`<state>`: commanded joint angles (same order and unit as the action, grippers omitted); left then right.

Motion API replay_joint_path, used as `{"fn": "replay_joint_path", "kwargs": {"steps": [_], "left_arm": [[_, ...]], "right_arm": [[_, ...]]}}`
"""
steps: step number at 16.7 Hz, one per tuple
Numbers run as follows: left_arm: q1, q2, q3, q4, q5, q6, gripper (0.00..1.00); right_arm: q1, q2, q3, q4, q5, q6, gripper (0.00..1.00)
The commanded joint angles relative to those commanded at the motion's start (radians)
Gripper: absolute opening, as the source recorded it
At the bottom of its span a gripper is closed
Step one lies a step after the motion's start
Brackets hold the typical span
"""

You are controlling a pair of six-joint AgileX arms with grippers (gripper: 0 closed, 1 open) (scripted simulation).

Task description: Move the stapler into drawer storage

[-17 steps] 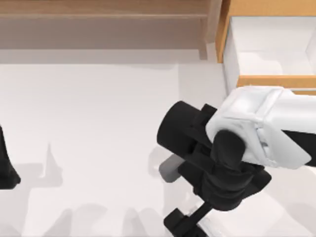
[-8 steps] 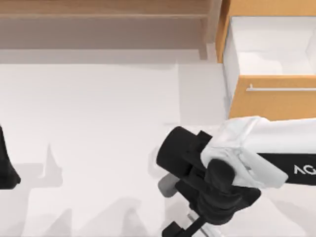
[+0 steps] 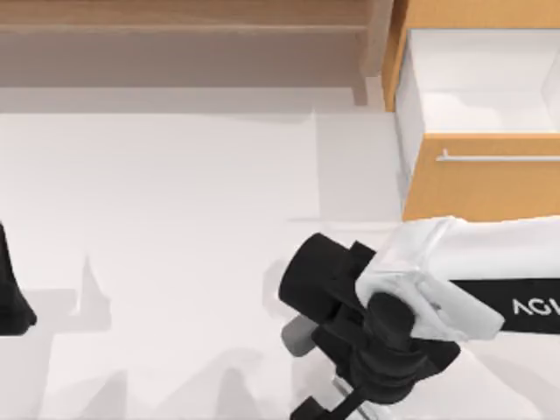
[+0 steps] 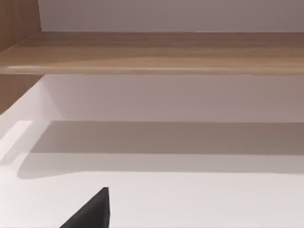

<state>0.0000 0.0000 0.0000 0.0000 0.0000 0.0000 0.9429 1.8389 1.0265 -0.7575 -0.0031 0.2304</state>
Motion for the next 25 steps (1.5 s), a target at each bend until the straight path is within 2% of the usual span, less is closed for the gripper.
{"fn": "replay_joint_path", "kwargs": {"steps": [11, 21, 25], "left_arm": [[0.000, 0.000, 0.000, 0.000, 0.000, 0.000, 1.00], [0.000, 0.000, 0.000, 0.000, 0.000, 0.000, 1.00], [0.000, 0.000, 0.000, 0.000, 0.000, 0.000, 1.00]], "right_arm": [[0.000, 0.000, 0.000, 0.000, 0.000, 0.000, 0.02], [0.000, -0.004, 0.003, -0.004, 0.001, 0.001, 0.00], [0.000, -0.036, 0.040, -0.082, 0.000, 0.000, 0.00]]}}
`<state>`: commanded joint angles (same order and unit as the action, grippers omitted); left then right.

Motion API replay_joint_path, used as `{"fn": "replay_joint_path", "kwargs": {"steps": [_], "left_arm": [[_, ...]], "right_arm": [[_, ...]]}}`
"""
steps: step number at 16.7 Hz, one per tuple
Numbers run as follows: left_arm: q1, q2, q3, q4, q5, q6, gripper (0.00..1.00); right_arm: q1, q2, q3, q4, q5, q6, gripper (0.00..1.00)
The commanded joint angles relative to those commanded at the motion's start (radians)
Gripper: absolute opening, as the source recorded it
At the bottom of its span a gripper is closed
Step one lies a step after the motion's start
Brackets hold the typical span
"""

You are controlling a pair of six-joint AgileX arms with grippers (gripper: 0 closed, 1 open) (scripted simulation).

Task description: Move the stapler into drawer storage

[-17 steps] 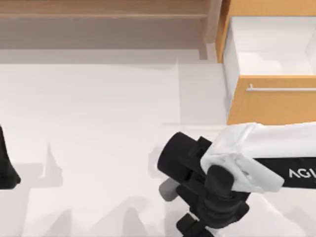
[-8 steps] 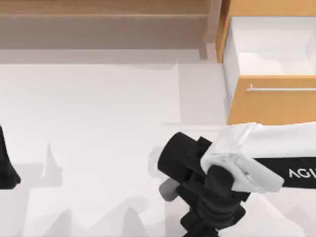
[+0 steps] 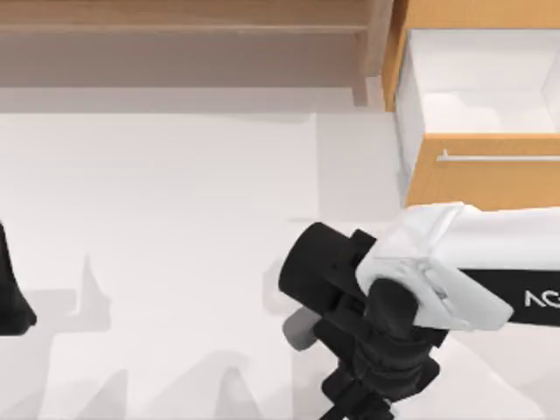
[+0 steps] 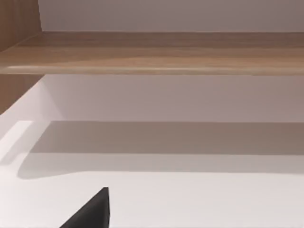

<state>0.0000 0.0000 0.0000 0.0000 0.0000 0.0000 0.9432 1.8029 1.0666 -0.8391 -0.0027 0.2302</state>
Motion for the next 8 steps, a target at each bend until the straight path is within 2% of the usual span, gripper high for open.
{"fn": "replay_joint_path", "kwargs": {"steps": [8], "left_arm": [[0.000, 0.000, 0.000, 0.000, 0.000, 0.000, 1.00]], "right_arm": [[-0.011, -0.021, 0.031, -0.041, 0.005, -0.002, 0.00]]}}
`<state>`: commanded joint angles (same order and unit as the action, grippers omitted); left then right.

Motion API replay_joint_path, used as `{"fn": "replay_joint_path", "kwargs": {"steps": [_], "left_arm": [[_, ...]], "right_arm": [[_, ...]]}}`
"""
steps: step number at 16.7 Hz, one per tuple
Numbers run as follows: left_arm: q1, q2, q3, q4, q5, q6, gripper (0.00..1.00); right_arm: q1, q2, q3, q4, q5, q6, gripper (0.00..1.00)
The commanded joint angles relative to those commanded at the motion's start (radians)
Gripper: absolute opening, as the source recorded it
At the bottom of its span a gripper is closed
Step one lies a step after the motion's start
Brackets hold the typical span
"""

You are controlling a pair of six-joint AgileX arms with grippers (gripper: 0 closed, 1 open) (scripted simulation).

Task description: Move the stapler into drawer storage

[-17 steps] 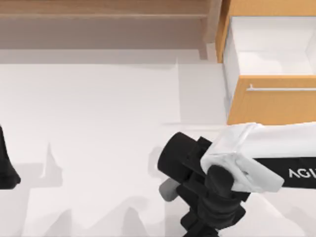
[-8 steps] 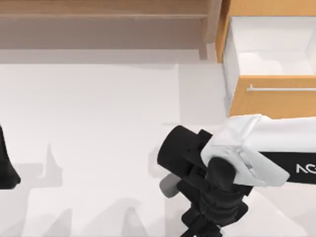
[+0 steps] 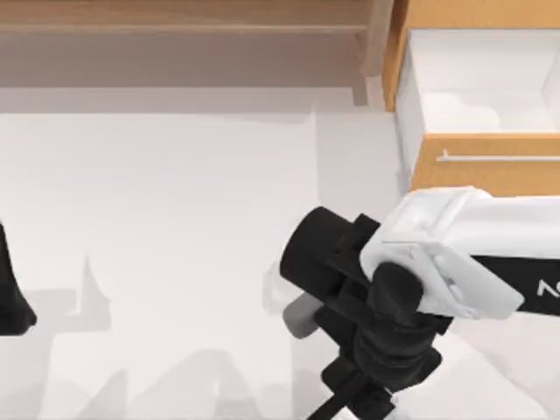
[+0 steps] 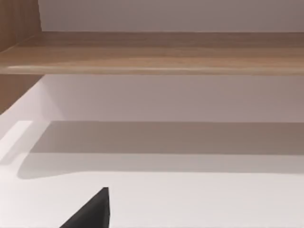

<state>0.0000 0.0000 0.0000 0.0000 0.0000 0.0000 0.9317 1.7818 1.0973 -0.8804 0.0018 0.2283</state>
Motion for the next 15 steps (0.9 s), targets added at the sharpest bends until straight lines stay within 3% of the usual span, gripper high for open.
{"fn": "replay_joint_path", "kwargs": {"steps": [5, 10, 15], "left_arm": [[0.000, 0.000, 0.000, 0.000, 0.000, 0.000, 1.00], [0.000, 0.000, 0.000, 0.000, 0.000, 0.000, 1.00], [0.000, 0.000, 0.000, 0.000, 0.000, 0.000, 1.00]], "right_arm": [[-0.165, -0.002, 0.208, -0.079, 0.068, -0.041, 0.00], [-0.405, 0.073, 0.576, -0.203, 0.132, -0.097, 0.00], [-0.635, 0.274, 0.923, -0.303, 0.131, -0.124, 0.00]]}}
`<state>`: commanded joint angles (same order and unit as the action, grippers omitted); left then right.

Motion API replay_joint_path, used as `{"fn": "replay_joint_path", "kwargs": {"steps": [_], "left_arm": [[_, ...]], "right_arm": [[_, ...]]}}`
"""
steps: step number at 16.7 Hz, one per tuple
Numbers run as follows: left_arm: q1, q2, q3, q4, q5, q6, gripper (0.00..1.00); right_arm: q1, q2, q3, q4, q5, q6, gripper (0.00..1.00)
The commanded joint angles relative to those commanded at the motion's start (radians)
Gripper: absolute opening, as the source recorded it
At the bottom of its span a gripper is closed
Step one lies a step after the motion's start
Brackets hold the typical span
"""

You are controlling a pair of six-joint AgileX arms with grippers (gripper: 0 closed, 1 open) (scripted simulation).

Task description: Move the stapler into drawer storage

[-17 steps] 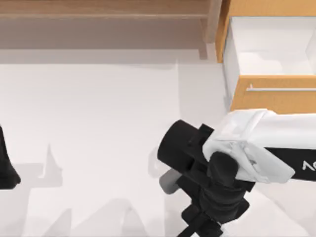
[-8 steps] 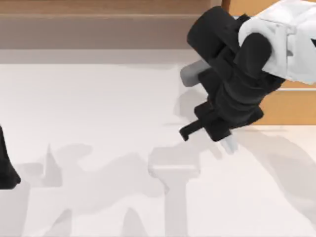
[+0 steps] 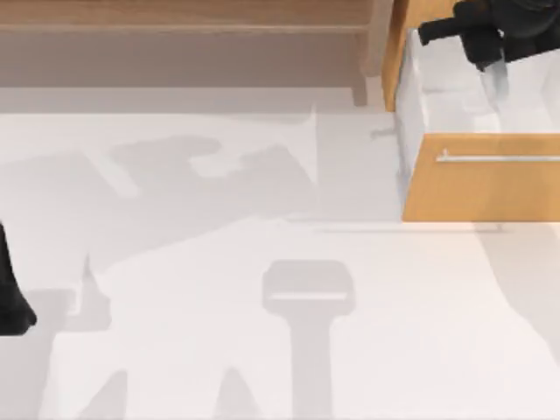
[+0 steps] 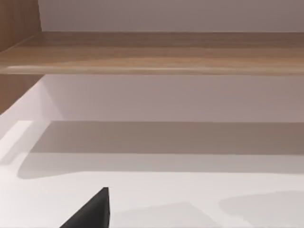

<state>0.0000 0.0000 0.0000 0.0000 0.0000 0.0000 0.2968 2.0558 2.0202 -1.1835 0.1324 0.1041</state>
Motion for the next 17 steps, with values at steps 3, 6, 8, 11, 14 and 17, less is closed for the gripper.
{"fn": "replay_joint_path", "kwargs": {"steps": [3, 6, 8, 11, 14, 17], "left_arm": [[0.000, 0.000, 0.000, 0.000, 0.000, 0.000, 1.00], [0.000, 0.000, 0.000, 0.000, 0.000, 0.000, 1.00], [0.000, 0.000, 0.000, 0.000, 0.000, 0.000, 1.00], [0.000, 0.000, 0.000, 0.000, 0.000, 0.000, 1.00], [0.000, 0.000, 0.000, 0.000, 0.000, 0.000, 1.00], [0.000, 0.000, 0.000, 0.000, 0.000, 0.000, 1.00]], "right_arm": [[-0.100, 0.154, 0.116, -0.040, -0.037, 0.005, 0.00], [-0.153, 0.300, 0.151, -0.077, -0.092, 0.021, 0.00], [-0.165, 0.362, 0.153, -0.100, -0.127, 0.035, 0.00], [-0.168, 0.385, 0.152, -0.114, -0.143, 0.043, 0.00], [-0.163, 0.385, 0.152, -0.112, -0.142, 0.044, 0.00], [-0.165, 0.384, 0.136, -0.091, -0.142, 0.044, 0.00]]}}
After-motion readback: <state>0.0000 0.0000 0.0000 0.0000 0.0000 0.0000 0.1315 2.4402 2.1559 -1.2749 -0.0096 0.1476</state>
